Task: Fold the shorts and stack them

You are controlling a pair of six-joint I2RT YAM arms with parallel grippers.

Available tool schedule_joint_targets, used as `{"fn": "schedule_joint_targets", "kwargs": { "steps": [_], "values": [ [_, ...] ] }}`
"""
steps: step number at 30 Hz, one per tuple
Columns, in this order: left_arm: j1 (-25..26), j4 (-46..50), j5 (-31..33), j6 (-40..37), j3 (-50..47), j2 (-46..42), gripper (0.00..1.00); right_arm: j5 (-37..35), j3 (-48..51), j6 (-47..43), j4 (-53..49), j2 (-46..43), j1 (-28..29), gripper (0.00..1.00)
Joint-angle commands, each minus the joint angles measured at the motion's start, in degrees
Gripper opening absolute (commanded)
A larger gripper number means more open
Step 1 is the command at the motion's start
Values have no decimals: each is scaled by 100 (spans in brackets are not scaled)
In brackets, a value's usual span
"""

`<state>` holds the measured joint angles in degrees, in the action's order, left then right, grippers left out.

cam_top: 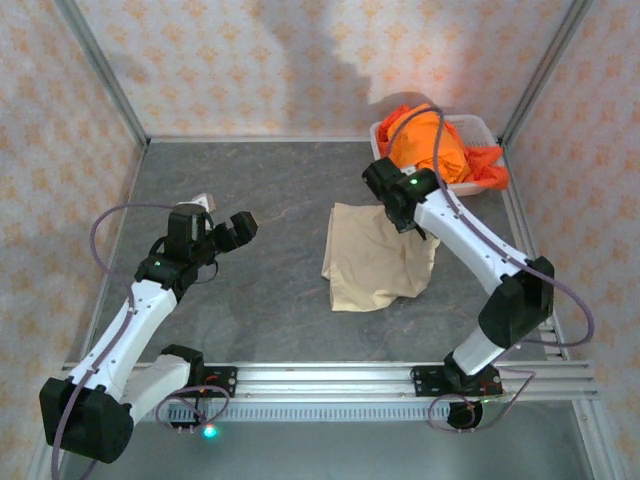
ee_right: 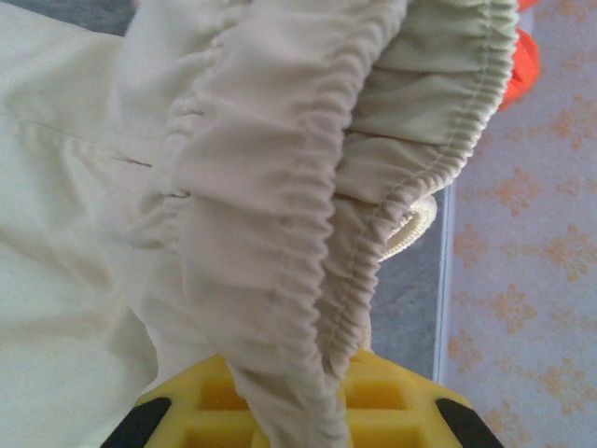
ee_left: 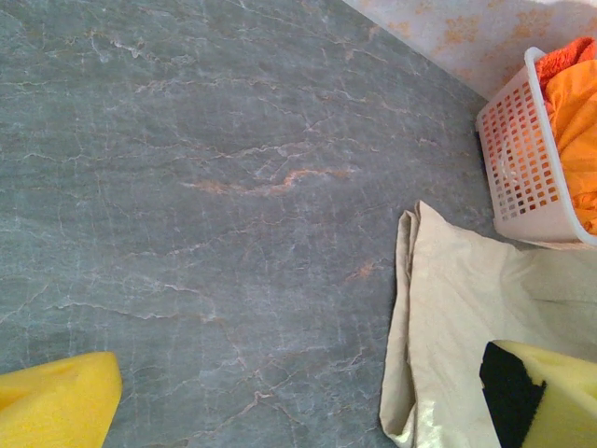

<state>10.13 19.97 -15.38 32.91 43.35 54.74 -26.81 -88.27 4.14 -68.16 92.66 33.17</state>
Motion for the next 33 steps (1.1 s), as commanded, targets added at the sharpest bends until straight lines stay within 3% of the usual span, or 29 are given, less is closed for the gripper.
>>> {"fn": "schedule_joint_targets", "kwargs": {
  "steps": [1,7,13,15,18,20,23,29,33],
  "values": [
    [37,2,129,-89,-69,-15,100,-152,-449,412,-196,413,341,0],
    [28,-8,158,-91,-105,-34,100,113,-861,801,-168,1133,877,0],
    [25,-107,140,-19,-173,-25,100,835,-1199,1088,167,1970,1375,9],
    [26,-129,138,0,-178,-25,100,1332,-1265,1164,427,2209,1508,21],
    [33,-179,138,36,-206,-20,100,2611,-1159,1286,1113,2351,1646,48],
    [30,-220,125,90,-207,-16,100,3791,-868,1449,1838,2151,1646,67],
    [31,-260,41,167,-155,-12,100,4830,-72,1767,3095,1341,1585,86],
    [73,-433,-693,345,172,239,100,5857,2029,2743,5253,-718,611,100],
    [532,-301,-935,297,636,783,99,5874,2791,2851,5407,-1420,23,99]
  ]
}}
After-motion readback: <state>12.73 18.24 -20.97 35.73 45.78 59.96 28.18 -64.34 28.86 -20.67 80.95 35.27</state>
